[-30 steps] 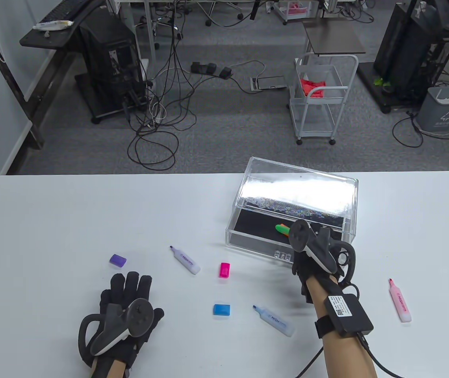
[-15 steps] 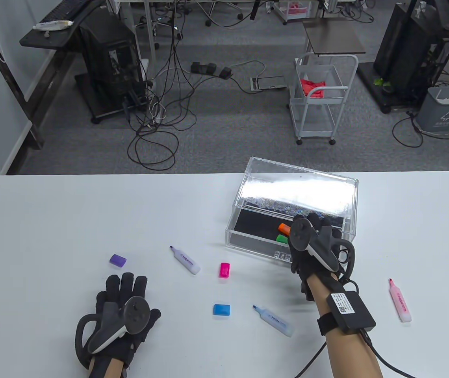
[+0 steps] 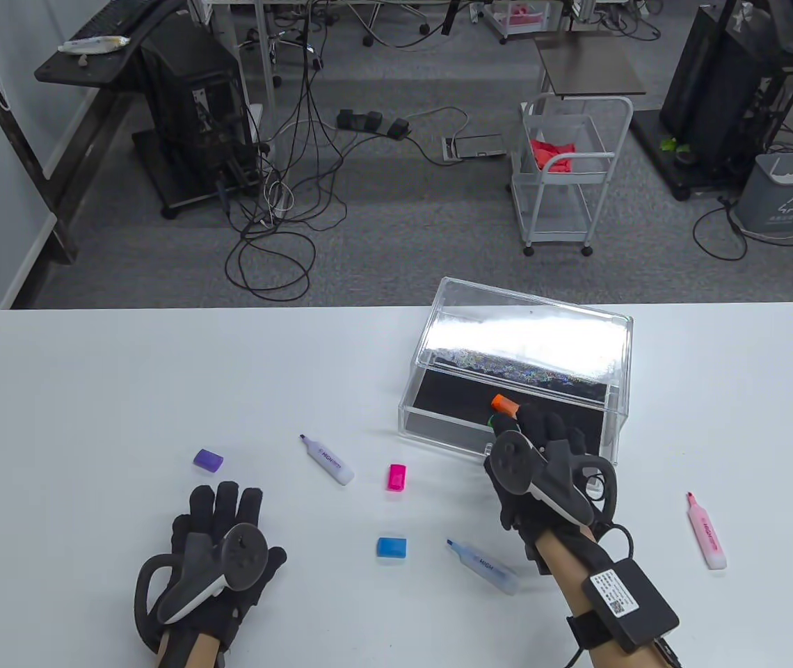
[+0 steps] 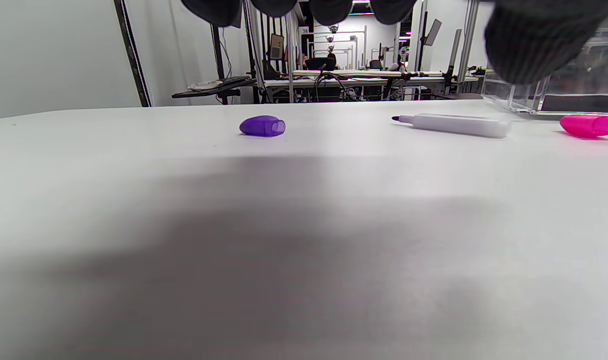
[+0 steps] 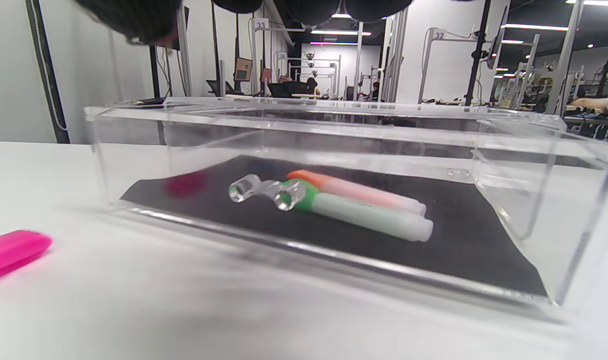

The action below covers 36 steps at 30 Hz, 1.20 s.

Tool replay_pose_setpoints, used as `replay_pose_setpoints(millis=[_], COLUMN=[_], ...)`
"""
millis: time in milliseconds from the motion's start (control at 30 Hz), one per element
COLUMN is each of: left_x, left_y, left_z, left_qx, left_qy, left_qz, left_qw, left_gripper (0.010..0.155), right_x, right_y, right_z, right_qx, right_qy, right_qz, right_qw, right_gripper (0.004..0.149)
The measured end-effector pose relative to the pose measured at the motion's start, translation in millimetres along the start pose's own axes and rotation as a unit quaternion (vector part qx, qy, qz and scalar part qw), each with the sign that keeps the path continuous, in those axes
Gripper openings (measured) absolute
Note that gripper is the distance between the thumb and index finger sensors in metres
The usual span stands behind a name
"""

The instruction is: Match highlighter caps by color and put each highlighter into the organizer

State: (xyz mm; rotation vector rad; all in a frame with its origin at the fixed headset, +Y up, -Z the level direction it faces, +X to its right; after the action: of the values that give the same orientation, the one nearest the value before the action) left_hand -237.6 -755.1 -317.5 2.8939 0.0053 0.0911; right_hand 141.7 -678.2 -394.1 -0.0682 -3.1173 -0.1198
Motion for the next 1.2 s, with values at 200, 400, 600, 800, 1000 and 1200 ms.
replay_pose_setpoints(millis=[200, 400, 600, 800, 1000, 1200], left_x=[2.8, -0.8, -1.3, -1.4, -4.4, -4.1], left_y=[-1.8, -7.7, -5.8, -5.8, -6.6, -5.5], left_z=[1.5, 0.5, 2.5, 3.7, 3.1, 3.4], left_qx=[-0.001, 0.005, 0.0, -0.004, -0.002, -0.005], left_qy=[0.005, 0.014, 0.013, 0.016, 0.015, 0.014], left_qz=[-0.004, -0.045, -0.041, -0.05, -0.053, -0.045], left_qw=[1.0, 0.999, 0.999, 0.999, 0.998, 0.999], left_gripper=[0.088, 0.088, 0.088, 0.088, 0.088, 0.088], right_x=[12.0, 17.9, 18.6, 19.2, 17.7, 18.9], right_y=[-10.6, -26.5, -51.0, -73.5, -90.0, -99.0], right_z=[-23.5, -40.7, -55.3, -61.0, -66.6, -70.8], right_qx=[0.032, 0.064, 0.111, 0.163, 0.198, 0.216], right_qy=[0.024, 0.03, 0.021, 0.014, 0.015, 0.019], right_qz=[0.018, 0.027, 0.03, 0.025, 0.003, -0.013], right_qw=[0.999, 0.997, 0.993, 0.986, 0.98, 0.976], right_gripper=[0.069, 0.07, 0.073, 0.074, 0.076, 0.077])
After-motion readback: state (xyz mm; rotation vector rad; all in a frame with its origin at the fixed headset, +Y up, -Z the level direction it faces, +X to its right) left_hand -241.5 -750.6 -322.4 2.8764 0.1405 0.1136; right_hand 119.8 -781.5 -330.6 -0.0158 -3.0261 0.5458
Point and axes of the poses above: the tracker on the back of each hand, its own x axis roughly to the thumb side, its own z axis roughly from the wrist to the fingertips, y = z × x, the point moved 5 cm from there along z, roughly from the wrist to the fingertips, and after that the axes turned 1 degree about -y, right-handed, at the moved point
